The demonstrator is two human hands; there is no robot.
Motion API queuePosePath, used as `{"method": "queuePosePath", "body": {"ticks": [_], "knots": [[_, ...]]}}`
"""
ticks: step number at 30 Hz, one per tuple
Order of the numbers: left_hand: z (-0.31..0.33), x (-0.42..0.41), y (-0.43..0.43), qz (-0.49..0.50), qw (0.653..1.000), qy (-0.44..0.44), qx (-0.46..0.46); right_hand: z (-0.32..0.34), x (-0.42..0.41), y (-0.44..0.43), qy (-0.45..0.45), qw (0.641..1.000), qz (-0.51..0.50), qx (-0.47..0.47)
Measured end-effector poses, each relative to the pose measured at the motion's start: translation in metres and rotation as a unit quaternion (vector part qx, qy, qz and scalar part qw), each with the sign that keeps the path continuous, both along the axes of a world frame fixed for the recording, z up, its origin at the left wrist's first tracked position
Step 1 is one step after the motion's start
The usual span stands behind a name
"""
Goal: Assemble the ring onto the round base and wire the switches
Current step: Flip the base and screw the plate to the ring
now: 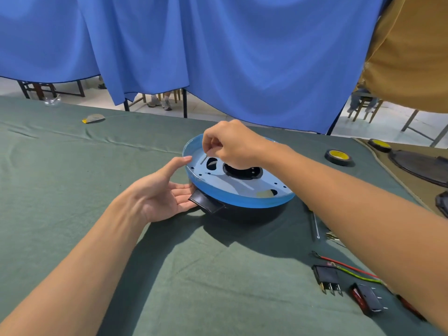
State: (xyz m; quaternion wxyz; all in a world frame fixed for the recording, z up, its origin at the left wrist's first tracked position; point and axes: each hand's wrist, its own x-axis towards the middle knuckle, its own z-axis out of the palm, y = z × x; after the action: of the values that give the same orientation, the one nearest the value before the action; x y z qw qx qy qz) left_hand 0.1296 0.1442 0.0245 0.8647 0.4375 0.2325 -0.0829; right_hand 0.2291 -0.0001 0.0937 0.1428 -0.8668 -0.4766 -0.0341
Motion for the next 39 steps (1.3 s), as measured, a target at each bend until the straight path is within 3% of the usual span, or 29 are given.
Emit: {"method": "queuePosePath", "body": {"ticks": [22, 39], "knots": [[-0.003, 0.010, 0.013, -0.058, 0.998, 0.011, -0.021, 0.006, 0.013, 0.039, -0.067, 0.986, 0.072, -0.135], [-0.008, 0.013, 0.018, -0.065, 0.997, 0.015, -0.045, 0.014, 0.009, 0.050, -0.020, 0.977, 0.070, -0.199]]}}
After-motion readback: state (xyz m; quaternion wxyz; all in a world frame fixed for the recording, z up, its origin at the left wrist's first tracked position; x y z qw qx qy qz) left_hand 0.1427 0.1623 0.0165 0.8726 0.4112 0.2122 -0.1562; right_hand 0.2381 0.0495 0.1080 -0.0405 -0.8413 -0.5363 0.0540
